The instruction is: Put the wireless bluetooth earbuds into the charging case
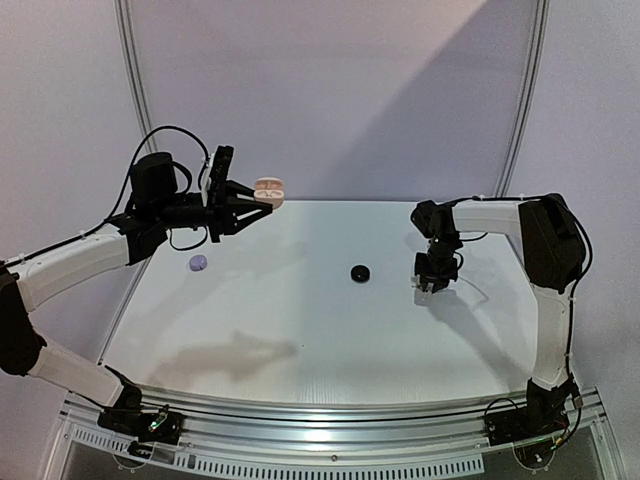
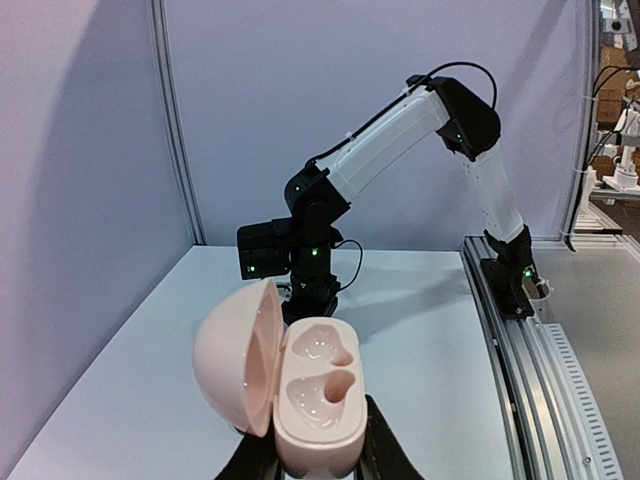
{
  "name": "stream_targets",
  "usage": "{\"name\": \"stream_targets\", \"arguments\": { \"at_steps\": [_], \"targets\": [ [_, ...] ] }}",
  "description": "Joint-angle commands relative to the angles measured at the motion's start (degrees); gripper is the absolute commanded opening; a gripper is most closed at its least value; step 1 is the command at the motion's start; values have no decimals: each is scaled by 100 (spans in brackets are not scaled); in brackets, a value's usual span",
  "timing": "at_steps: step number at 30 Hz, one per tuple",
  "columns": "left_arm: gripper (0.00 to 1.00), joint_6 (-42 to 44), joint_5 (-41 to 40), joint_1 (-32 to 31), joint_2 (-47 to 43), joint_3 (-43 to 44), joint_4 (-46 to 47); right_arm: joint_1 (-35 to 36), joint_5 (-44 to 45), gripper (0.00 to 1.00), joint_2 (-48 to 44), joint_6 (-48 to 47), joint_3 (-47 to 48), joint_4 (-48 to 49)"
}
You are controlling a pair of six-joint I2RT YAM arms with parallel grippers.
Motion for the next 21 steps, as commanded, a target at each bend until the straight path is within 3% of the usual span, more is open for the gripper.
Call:
{"name": "stream_targets", "arguments": {
  "at_steps": [1, 5, 21],
  "targets": [
    [0, 72, 6, 32, -71, 13, 38, -41, -176, 22, 162, -53, -142, -127],
    [0, 78, 9, 28, -46, 39, 32, -46, -192, 12, 154, -83, -148, -113],
    [0, 172, -21, 36, -35, 18, 28, -39, 118, 7, -472, -22, -58, 41]
  ]
}}
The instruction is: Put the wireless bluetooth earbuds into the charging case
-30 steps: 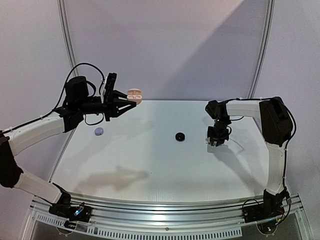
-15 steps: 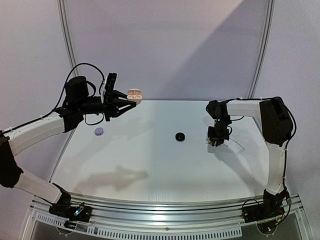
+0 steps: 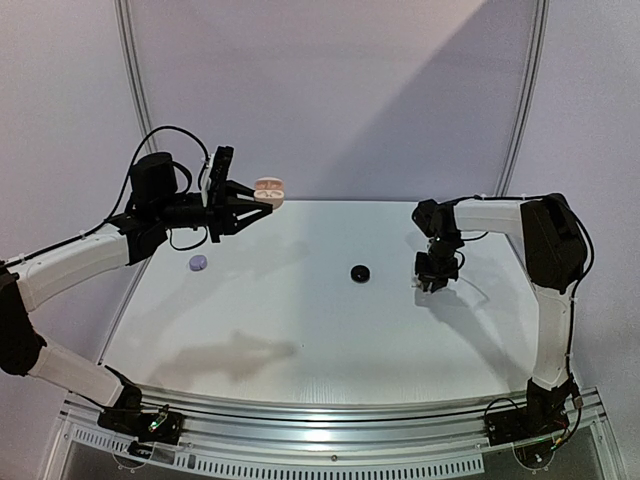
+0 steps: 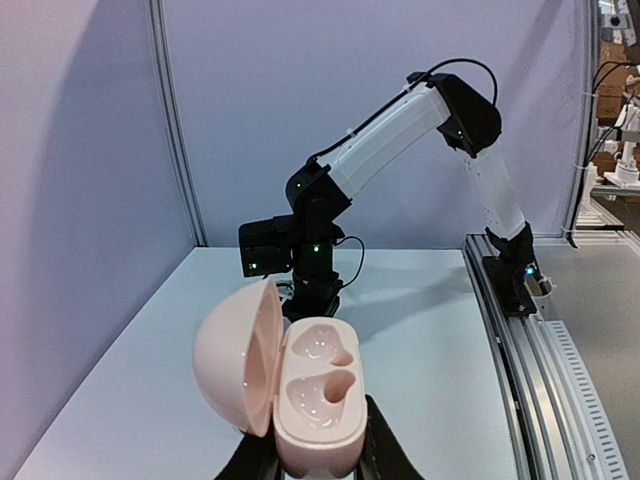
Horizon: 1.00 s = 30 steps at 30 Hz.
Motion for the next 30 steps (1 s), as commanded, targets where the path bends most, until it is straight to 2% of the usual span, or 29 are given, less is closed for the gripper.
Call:
{"name": "stream_targets", "arguments": {
  "at_steps": [1, 10, 15, 20, 24, 30],
  "targets": [
    [0, 94, -28, 34, -31, 14, 26, -17, 216, 7, -456, 43, -62, 110],
    [0, 143, -266, 26, -31, -13, 58, 158, 648, 5, -922, -24, 155, 329],
    [0, -38, -744, -29, 23, -89, 630, 660, 996, 3, -1362, -239, 1128, 620],
    [0, -113, -1864, -181, 181, -417, 1913, 1317, 1345, 2, -1512, -819, 2345, 1029],
    [0, 110, -2534, -438, 396, -591, 2543, 1915, 1367, 1, -1597, -1273, 2739, 1881],
    [0, 67, -3060, -577, 505, -543, 2710, 2813, 1116, 1, -1627, -2216, 2887, 3334]
  ]
}}
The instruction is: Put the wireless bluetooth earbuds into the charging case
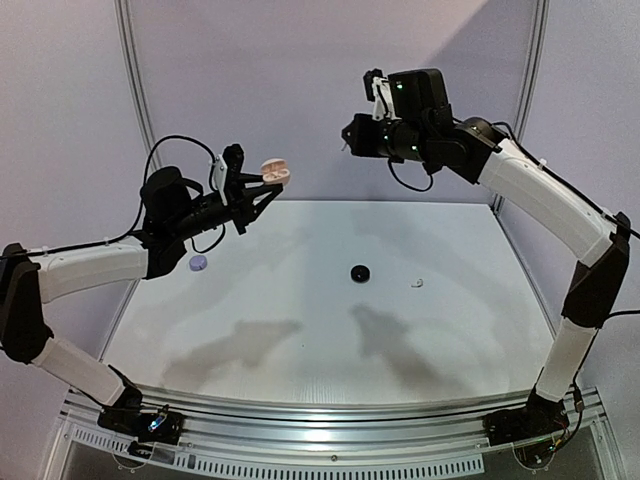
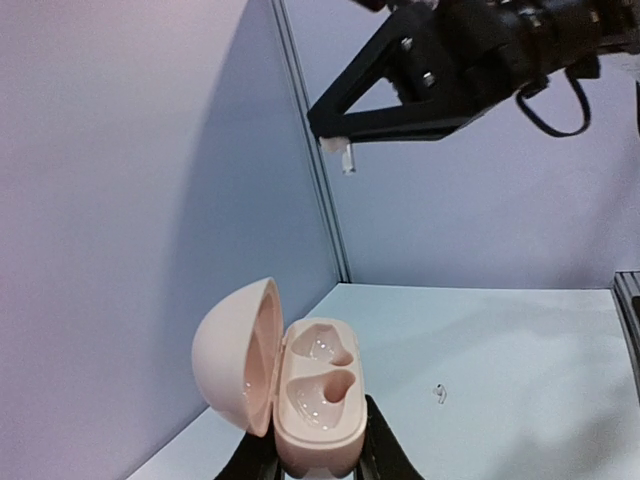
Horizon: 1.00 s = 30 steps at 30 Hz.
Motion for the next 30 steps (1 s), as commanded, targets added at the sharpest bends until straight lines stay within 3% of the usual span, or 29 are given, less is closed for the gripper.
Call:
{"name": "stream_targets", "arguments": {
  "at_steps": [1, 10, 30],
  "targets": [
    [0, 33, -589, -104, 36, -3, 494, 485, -188, 2, 25, -1009, 7, 1158],
    [0, 40, -579, -171, -26, -7, 522, 982, -707, 2, 166, -2129, -98, 2000],
    [0, 46, -475, -175, -62, 3, 609, 1019, -589, 0, 668, -2953, -6, 1899]
  ]
}}
